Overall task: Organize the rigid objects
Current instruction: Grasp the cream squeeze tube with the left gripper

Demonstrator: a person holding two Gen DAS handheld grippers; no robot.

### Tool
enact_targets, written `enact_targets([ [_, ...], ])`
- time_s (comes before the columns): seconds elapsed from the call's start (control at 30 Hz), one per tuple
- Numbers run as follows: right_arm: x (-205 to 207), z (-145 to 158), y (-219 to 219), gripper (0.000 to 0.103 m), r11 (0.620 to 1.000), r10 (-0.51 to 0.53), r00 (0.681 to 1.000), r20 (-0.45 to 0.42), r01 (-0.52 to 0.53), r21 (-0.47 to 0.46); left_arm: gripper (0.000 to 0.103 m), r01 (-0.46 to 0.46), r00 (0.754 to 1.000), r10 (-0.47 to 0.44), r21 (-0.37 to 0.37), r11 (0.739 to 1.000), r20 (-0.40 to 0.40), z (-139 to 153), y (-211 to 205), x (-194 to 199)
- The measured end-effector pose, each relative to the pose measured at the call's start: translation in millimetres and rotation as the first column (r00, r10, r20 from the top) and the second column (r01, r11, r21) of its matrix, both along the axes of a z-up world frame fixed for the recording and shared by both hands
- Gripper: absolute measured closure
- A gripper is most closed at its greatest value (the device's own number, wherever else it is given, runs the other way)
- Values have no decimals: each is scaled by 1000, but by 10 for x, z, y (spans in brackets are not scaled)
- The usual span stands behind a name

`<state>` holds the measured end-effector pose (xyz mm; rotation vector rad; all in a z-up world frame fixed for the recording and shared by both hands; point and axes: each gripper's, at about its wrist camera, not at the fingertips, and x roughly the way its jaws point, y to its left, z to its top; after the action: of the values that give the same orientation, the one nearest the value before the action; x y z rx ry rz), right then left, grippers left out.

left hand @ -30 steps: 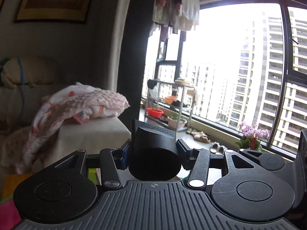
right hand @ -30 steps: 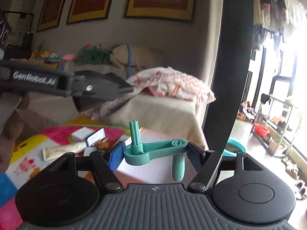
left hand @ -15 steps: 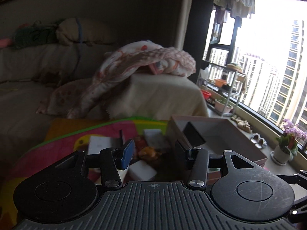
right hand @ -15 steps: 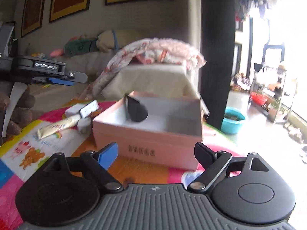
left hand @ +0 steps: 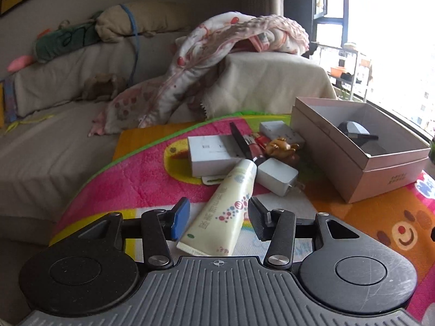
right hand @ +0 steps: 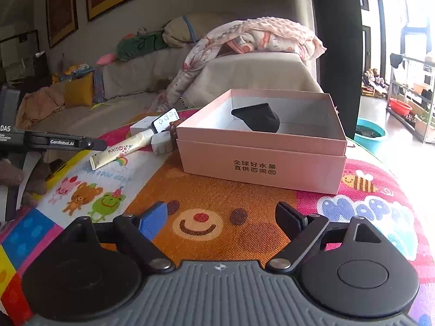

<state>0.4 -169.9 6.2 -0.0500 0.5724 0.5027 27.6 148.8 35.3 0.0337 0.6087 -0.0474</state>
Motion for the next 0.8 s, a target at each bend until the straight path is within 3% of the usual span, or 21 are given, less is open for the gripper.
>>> enact_targets([
  [0.23,12,-11,12,16,1000,0,1000,-5,0,-10,50,51,996,-46,73,996,-71,-137,-134,422],
  [0.4,32,-12,-11,16,1000,1,1000,-15,-1,1,51,64,994,-62,21,998,-91,-230,-117,523],
  [0.47,33,-15,7,16,1000,8,1000,-16,-8,-4,61,66,995,-64,21,998,-73,-246,-142,464],
  [0.67,33,81,182,16,997,38,999,38,-35,-74,61,61,994,-72,-132,989,-84,-218,-176,-9],
  [0.8,195,335,398,16,994,83,996,35,-80,-79,61,61,995,-76,-189,980,-72,-209,-202,-370],
])
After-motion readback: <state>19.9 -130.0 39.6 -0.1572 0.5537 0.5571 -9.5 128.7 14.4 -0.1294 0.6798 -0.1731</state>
